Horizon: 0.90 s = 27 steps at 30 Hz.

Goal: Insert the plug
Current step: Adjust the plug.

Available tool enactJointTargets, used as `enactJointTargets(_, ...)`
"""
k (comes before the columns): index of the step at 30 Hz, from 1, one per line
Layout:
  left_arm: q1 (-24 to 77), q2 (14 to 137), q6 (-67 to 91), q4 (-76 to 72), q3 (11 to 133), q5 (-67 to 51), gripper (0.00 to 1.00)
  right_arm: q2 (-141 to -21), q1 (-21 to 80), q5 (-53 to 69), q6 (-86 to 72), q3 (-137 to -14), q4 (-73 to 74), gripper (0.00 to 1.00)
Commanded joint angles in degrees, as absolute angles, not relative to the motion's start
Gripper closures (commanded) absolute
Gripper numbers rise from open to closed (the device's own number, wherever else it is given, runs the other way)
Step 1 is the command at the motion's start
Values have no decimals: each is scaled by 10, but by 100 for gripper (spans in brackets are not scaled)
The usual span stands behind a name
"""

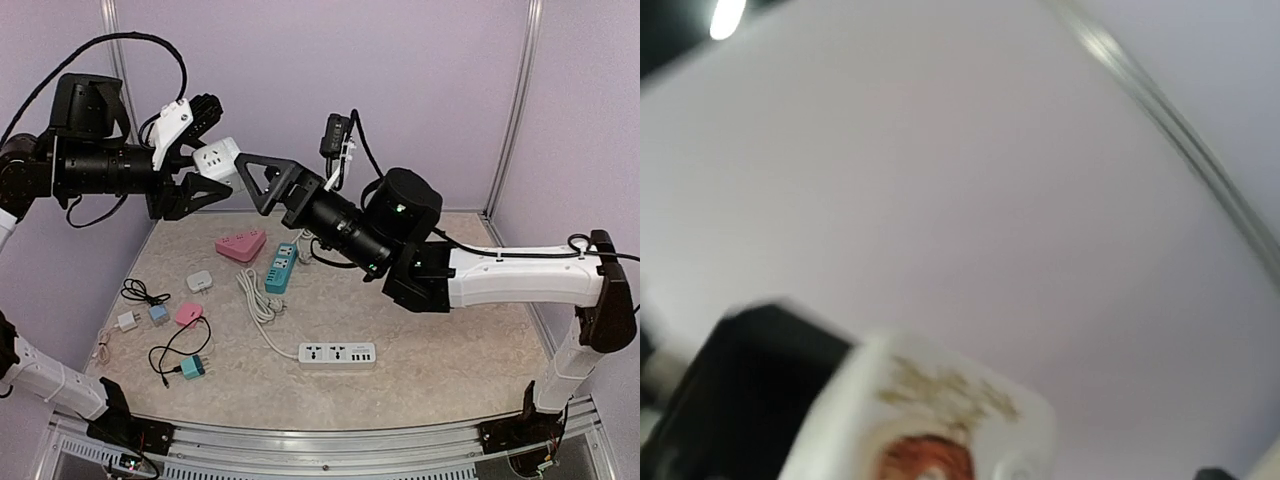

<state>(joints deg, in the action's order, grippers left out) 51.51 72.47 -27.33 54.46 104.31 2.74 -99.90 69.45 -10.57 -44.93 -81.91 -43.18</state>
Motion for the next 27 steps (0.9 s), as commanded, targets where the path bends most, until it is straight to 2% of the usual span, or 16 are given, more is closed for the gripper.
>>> enactJointTargets(1,515,694,-296,646,1061,-122,100,-850,697,28,-149,-758,-322,0)
enactJointTargets(4,518,690,-310,687,1062,-201,100,-814,697,79,-53,-770,-172,0)
enactJointTargets(9,531,702,-348,753,1103,-266,100,-837,721,115,63,-853,17,0)
enactJointTargets(14,545,718,-373,787,1127,-278,100,-883,736,176,102,-909,35,0)
enactJointTargets(21,551,728,-375,793,1123,-285,100,-908,738,154,116,-932,35,1)
enactJointTargets(27,552,738,-377,792,1126,-284,100,-915,738,159,102,-933,30,11)
